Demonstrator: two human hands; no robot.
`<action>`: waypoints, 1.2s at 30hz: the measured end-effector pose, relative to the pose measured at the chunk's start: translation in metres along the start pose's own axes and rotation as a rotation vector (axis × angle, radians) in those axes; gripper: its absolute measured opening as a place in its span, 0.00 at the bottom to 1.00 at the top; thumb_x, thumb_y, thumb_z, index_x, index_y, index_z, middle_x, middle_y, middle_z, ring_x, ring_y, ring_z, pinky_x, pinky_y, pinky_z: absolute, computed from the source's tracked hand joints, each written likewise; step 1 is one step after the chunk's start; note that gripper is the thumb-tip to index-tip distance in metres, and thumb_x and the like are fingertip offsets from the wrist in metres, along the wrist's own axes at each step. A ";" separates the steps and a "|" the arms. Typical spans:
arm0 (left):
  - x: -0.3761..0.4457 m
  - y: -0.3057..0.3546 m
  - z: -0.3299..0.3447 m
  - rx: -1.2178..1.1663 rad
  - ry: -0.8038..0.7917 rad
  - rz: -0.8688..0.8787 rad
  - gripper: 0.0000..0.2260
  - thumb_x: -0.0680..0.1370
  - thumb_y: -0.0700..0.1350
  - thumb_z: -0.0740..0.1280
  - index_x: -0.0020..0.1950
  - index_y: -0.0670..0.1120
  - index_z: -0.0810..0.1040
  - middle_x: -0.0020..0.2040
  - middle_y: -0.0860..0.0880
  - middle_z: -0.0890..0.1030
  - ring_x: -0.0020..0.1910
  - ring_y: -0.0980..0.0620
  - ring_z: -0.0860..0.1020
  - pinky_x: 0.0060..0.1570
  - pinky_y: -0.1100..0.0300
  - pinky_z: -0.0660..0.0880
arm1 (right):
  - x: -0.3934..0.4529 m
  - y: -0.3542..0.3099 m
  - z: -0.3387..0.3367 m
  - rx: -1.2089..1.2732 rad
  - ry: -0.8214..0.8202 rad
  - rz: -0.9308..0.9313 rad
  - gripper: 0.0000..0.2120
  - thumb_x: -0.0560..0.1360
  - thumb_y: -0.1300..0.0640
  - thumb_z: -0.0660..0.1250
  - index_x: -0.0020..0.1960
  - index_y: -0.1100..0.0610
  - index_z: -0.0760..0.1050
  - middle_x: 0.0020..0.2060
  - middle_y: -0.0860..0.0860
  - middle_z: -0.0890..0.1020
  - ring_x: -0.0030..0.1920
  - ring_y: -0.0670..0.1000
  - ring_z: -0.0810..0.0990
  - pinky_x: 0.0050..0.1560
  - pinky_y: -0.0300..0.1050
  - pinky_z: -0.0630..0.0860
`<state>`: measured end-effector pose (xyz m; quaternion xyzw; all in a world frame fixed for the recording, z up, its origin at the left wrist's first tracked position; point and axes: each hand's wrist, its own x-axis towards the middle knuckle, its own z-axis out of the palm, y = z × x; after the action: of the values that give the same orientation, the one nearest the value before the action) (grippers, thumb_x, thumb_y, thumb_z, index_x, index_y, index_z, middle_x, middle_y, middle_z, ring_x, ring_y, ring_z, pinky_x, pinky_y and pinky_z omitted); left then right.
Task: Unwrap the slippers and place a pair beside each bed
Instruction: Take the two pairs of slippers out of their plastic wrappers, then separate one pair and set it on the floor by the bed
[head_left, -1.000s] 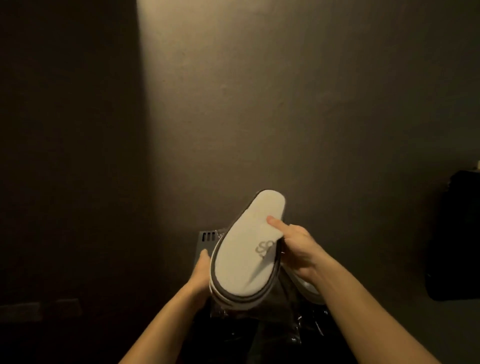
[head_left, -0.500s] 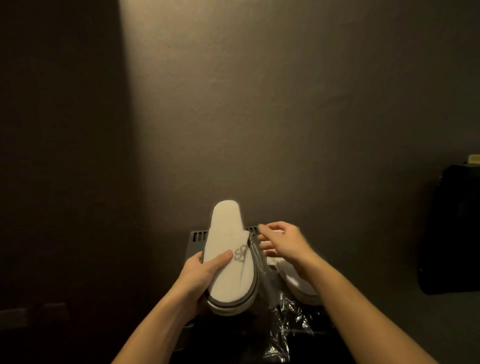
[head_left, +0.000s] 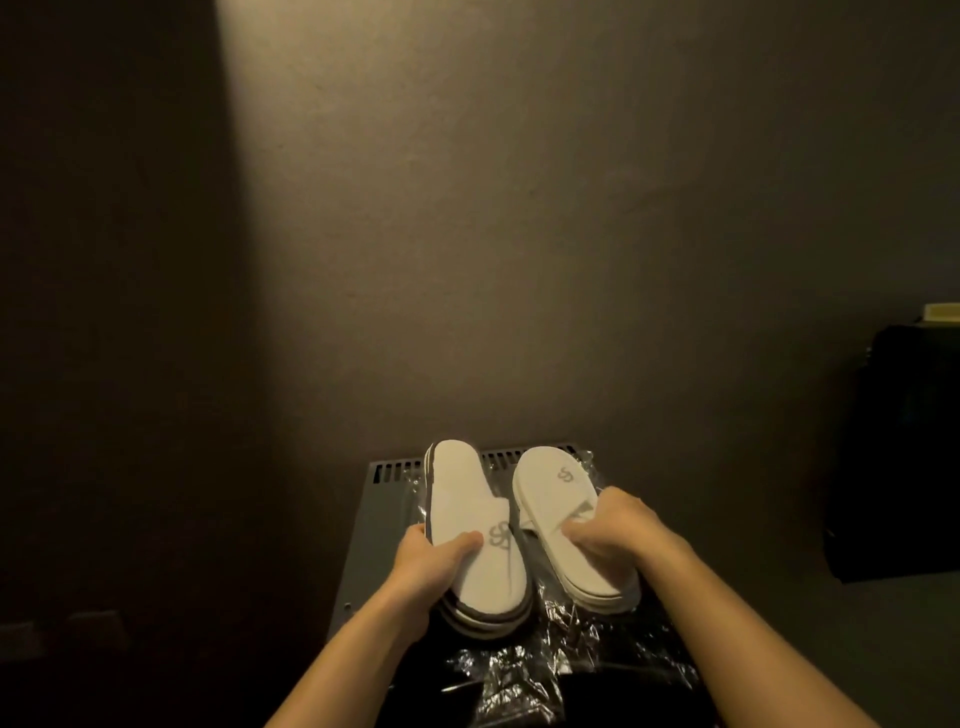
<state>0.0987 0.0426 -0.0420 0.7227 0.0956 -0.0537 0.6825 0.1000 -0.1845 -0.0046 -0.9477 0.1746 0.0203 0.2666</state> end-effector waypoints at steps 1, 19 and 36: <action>0.001 -0.001 0.000 0.005 0.002 -0.003 0.25 0.71 0.45 0.76 0.62 0.41 0.71 0.51 0.42 0.84 0.45 0.43 0.85 0.36 0.54 0.81 | 0.001 0.000 -0.001 0.016 -0.019 0.001 0.30 0.70 0.43 0.74 0.65 0.58 0.74 0.58 0.54 0.81 0.56 0.56 0.80 0.49 0.46 0.75; -0.020 0.020 -0.002 -0.075 -0.006 0.165 0.22 0.72 0.42 0.76 0.63 0.45 0.72 0.53 0.46 0.83 0.49 0.46 0.83 0.45 0.52 0.81 | -0.015 -0.001 -0.008 0.917 0.038 -0.058 0.10 0.71 0.64 0.78 0.49 0.59 0.80 0.40 0.56 0.86 0.38 0.54 0.85 0.33 0.43 0.82; -0.062 0.039 0.051 -0.294 -0.126 0.394 0.17 0.76 0.48 0.71 0.65 0.51 0.75 0.59 0.51 0.84 0.57 0.50 0.83 0.59 0.46 0.79 | -0.103 0.014 -0.017 1.388 0.133 -0.361 0.17 0.71 0.64 0.77 0.59 0.59 0.79 0.51 0.56 0.88 0.52 0.57 0.87 0.52 0.52 0.84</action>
<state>0.0486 -0.0138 0.0058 0.6155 -0.0831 0.0501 0.7822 -0.0025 -0.1711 0.0163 -0.5729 0.0038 -0.1975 0.7954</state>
